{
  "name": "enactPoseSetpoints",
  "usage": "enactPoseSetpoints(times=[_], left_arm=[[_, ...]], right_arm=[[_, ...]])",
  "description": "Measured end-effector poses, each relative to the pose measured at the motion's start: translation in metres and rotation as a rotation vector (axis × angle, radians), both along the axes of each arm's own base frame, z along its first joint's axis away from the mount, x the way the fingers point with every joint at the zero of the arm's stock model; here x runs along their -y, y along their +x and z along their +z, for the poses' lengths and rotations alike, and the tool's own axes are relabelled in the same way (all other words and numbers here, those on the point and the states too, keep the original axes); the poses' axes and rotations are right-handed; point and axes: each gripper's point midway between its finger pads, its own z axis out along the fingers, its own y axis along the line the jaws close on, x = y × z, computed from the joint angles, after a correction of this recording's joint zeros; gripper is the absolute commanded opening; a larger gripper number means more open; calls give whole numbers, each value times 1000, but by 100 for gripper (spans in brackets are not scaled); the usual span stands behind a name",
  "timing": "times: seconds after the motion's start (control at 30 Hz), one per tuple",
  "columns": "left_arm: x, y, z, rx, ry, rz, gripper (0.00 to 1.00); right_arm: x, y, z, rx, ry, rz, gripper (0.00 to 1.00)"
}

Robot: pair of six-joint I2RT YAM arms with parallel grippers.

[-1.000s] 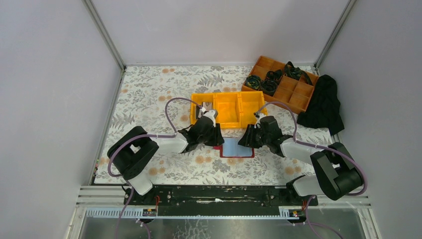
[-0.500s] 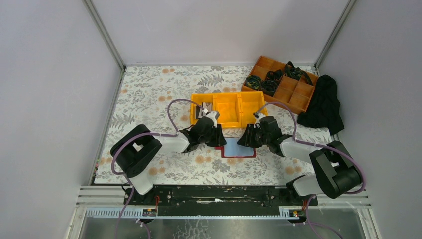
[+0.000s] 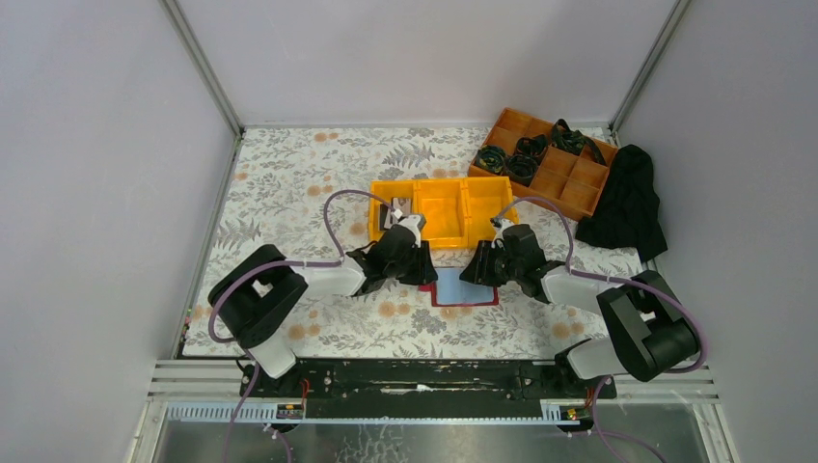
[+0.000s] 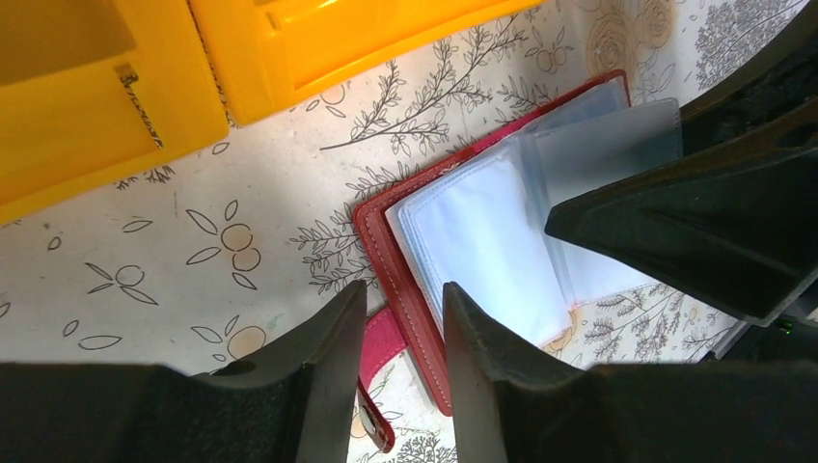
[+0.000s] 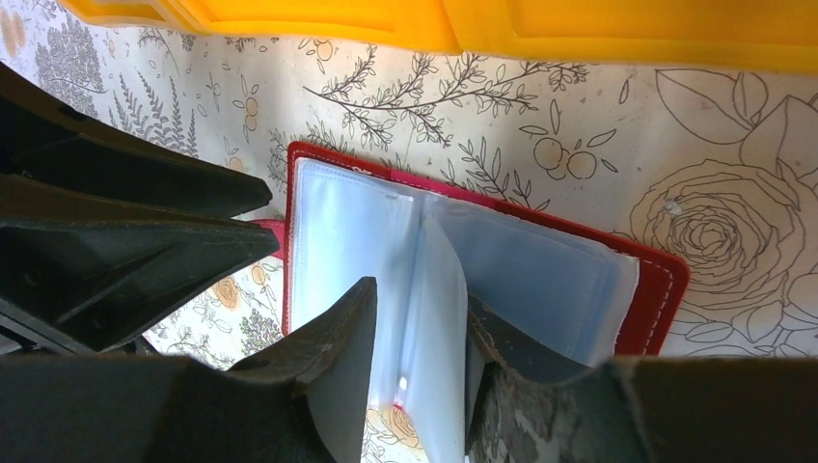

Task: Take the credit cards out of the card holder

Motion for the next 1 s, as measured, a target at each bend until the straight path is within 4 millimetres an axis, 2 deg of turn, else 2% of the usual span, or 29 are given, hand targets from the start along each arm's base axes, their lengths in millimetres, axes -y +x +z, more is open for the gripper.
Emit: enactPoseSetpoints(times=[0.47, 1.0], left_arm=[[4, -4, 5, -5, -13, -20, 43], [16, -11, -2, -37, -33, -62, 43]], right_arm=[[-3, 1, 0, 2, 12, 6, 40], [-3, 2, 0, 3, 16, 8, 40]])
